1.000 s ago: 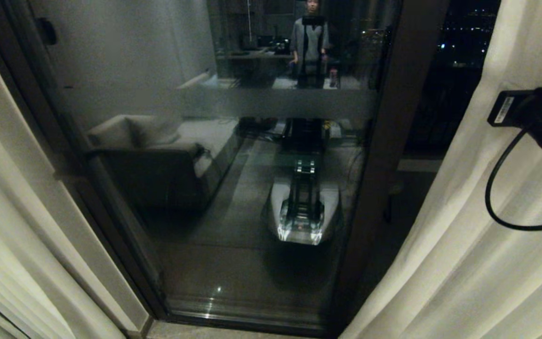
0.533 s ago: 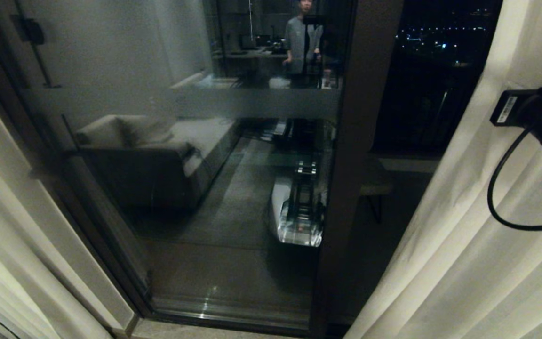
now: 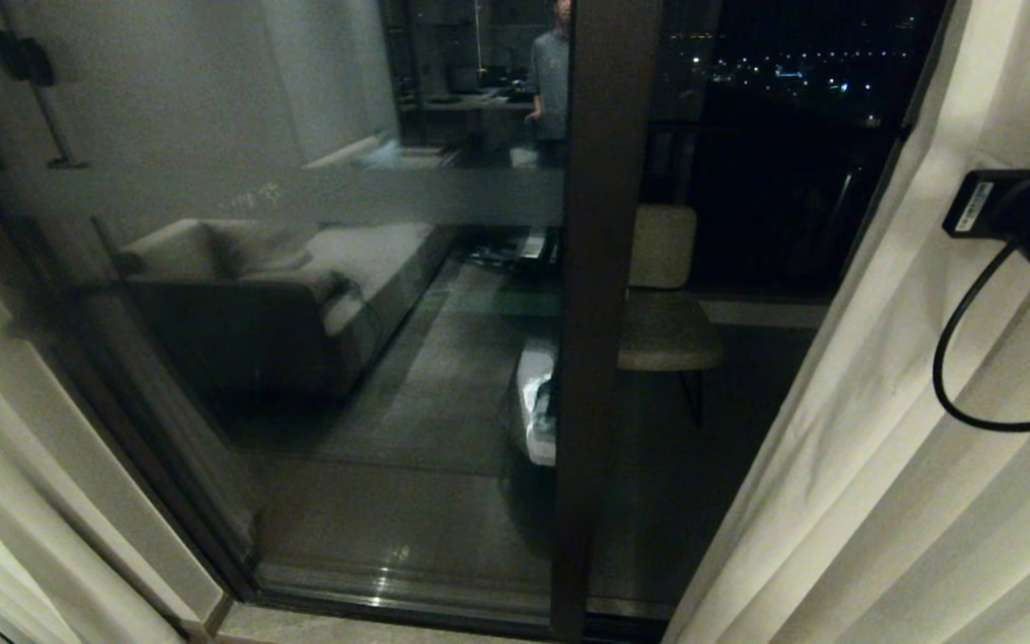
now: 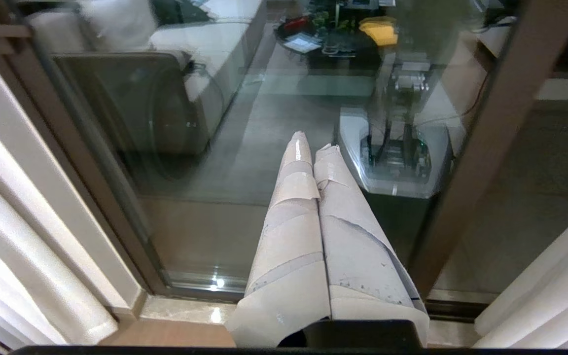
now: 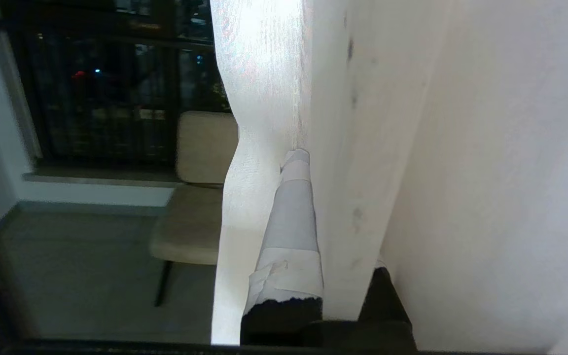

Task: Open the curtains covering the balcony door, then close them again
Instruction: Pull the inner curtains open on both sides

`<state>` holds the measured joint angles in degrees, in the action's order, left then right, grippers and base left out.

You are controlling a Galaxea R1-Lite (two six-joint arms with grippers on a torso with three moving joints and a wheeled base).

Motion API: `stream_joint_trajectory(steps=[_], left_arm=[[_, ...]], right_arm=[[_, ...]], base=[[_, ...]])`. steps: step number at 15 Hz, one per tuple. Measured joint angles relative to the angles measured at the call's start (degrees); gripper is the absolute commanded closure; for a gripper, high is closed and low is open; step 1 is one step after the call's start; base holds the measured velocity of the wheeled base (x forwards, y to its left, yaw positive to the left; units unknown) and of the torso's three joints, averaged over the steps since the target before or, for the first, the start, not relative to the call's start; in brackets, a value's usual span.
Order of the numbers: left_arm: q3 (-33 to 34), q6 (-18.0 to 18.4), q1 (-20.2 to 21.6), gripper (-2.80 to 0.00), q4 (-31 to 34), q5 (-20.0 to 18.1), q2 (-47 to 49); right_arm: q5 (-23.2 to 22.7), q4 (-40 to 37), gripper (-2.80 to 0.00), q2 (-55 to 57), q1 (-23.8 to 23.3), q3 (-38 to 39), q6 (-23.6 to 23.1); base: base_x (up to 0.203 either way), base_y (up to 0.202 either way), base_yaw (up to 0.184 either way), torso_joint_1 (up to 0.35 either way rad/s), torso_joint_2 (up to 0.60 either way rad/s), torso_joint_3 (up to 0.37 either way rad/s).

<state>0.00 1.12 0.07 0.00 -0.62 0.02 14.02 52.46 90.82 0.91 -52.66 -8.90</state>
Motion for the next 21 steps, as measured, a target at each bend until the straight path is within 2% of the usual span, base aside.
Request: stream_joint_trajectory(steps=[21], left_arm=[[0.0, -0.4, 0.0, 0.0, 0.0, 0.1, 0.0]], right_arm=[[-0.1, 1.8, 0.0, -0.3, -6.2, 1.7, -0.6]], base=[[0.0, -0.188, 0.001, 0.002, 0.0, 0.002]])
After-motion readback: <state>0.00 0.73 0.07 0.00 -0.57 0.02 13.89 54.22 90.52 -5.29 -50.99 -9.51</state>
